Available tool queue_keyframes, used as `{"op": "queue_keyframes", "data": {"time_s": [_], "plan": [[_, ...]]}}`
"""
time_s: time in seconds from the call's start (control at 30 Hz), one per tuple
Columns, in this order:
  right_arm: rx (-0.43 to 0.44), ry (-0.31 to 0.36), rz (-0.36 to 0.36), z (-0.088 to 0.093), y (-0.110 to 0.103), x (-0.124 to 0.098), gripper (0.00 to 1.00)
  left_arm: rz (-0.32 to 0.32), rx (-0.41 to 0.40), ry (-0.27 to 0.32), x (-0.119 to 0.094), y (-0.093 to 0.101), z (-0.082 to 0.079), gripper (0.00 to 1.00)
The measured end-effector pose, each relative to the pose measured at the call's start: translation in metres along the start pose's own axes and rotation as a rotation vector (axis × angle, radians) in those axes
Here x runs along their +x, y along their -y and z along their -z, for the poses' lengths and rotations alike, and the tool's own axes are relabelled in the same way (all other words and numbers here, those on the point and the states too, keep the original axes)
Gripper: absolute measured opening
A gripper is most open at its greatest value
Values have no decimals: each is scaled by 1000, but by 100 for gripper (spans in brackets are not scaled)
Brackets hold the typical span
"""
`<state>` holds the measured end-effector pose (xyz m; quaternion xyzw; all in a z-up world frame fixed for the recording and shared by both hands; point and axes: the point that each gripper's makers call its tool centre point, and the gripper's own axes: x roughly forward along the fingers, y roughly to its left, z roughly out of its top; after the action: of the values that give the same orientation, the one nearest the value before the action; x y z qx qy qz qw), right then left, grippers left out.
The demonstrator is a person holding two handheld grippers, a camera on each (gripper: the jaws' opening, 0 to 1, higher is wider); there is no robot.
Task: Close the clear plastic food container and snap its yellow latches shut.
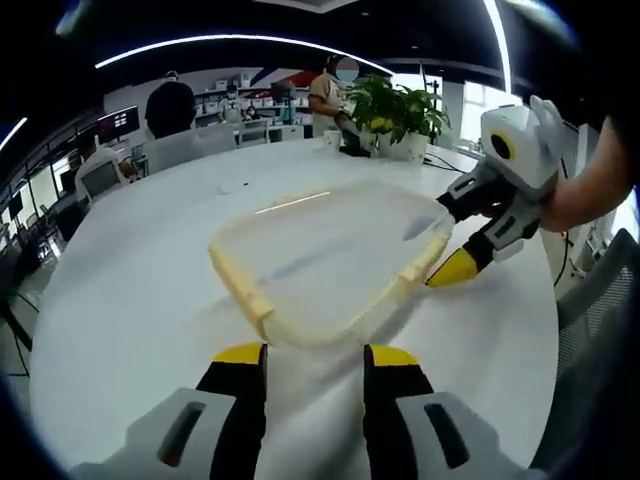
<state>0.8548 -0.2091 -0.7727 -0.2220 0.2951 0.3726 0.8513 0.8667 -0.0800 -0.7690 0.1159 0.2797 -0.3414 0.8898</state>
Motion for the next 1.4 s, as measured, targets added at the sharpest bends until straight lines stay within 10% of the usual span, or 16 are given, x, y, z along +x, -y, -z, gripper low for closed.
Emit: {"op": "queue_keyframes", "data": {"time_s": [0.3,0.87,1.4], "plan": [[32,4,-30,-3,-5,-6,30,-31,-62,-4,-15,-6,5,32],[207,75,-55,-25,-37,-66,58,-120,-214,69,-98,6,10,46],[286,157,74,-21,-50,-125,63,-194,-272,189,-157,26,-7,48]]}}
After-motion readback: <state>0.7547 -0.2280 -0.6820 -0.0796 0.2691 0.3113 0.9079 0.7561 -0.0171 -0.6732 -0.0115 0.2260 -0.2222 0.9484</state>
